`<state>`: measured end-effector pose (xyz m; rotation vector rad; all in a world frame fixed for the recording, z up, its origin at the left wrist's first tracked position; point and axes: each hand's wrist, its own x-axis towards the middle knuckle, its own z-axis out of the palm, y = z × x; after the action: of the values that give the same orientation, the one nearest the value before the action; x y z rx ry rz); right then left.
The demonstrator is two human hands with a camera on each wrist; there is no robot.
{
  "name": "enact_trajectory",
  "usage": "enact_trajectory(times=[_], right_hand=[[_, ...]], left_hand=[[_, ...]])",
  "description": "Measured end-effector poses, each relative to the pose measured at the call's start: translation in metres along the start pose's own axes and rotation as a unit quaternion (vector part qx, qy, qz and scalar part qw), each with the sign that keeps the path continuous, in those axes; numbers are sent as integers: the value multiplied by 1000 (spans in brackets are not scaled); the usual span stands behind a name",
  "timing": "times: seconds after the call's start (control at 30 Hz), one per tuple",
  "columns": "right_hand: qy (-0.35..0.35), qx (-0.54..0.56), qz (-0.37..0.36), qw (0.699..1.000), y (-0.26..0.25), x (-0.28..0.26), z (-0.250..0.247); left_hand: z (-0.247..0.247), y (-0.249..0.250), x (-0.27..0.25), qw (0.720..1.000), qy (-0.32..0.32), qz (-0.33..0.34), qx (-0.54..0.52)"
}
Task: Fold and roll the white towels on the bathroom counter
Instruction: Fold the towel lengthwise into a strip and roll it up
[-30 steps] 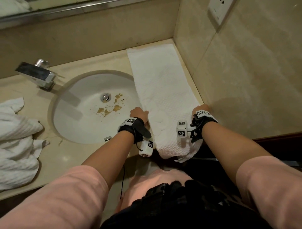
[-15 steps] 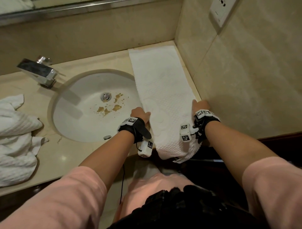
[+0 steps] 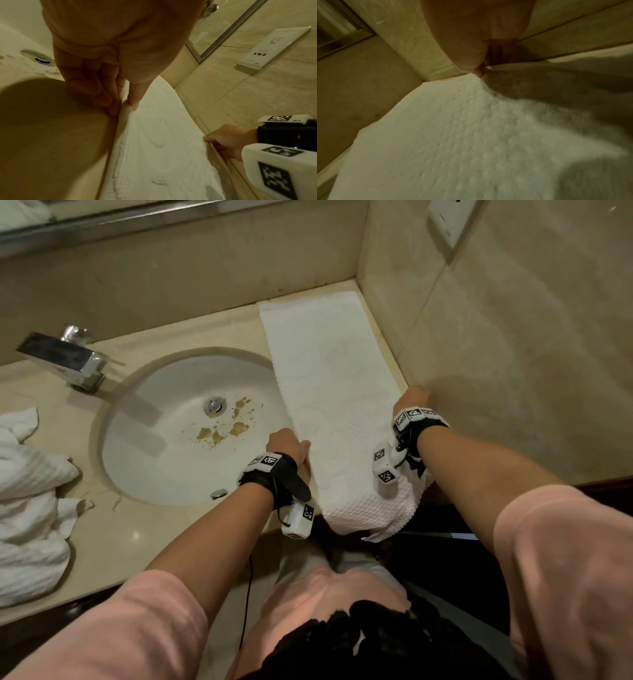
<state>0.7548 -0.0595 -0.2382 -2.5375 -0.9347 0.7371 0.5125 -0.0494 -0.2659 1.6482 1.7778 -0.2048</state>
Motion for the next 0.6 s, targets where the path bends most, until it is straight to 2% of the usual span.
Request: enact_trajectory(times=[0.1,0.27,0.47,0.6], right_hand=[[4,-68,-18,998,1,0,-1],[77,-141,-6,987,6,-14,11],[68,-52,71,994,31,-42,20],[117,9,102,988,54,-68,30]], left_hand=[[0,-1,0,1000,0,3,5],[0,-4,-8,1000,-3,19,11],[-5,-6,-12,999,-23,25,11],[-5,-5,-23,999,-31,29,2]])
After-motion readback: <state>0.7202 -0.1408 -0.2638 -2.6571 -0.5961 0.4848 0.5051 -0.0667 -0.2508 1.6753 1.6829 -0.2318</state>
